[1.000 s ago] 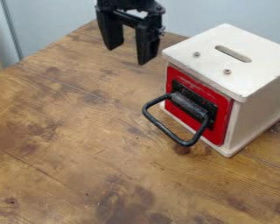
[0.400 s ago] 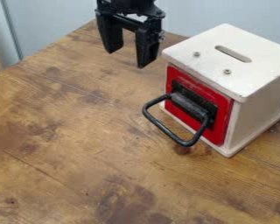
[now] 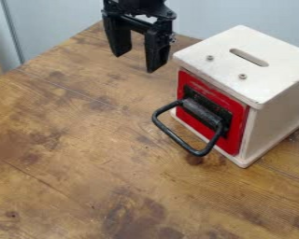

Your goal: Close the drawer

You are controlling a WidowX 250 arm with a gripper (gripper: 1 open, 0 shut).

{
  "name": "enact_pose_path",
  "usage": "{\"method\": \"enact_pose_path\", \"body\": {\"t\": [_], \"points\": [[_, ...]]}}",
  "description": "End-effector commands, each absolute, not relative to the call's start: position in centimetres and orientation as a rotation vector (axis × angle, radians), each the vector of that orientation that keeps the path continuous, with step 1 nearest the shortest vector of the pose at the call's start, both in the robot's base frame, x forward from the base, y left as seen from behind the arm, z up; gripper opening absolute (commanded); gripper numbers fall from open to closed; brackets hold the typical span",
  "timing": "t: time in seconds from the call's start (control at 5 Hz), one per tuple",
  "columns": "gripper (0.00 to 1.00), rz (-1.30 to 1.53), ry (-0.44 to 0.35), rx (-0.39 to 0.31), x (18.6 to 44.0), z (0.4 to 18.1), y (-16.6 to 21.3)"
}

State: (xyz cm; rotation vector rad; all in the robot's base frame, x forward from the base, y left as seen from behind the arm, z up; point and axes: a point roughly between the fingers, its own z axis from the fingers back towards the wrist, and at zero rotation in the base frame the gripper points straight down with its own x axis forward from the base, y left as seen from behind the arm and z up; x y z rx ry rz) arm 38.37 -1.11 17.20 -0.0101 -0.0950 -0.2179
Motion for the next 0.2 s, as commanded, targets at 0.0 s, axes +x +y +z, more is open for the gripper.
{"method": "enact_pose_path", "body": {"t": [0.0], "points": [[1.00, -0.219, -0.172, -0.001, 38.58, 19.70, -0.97]]}}
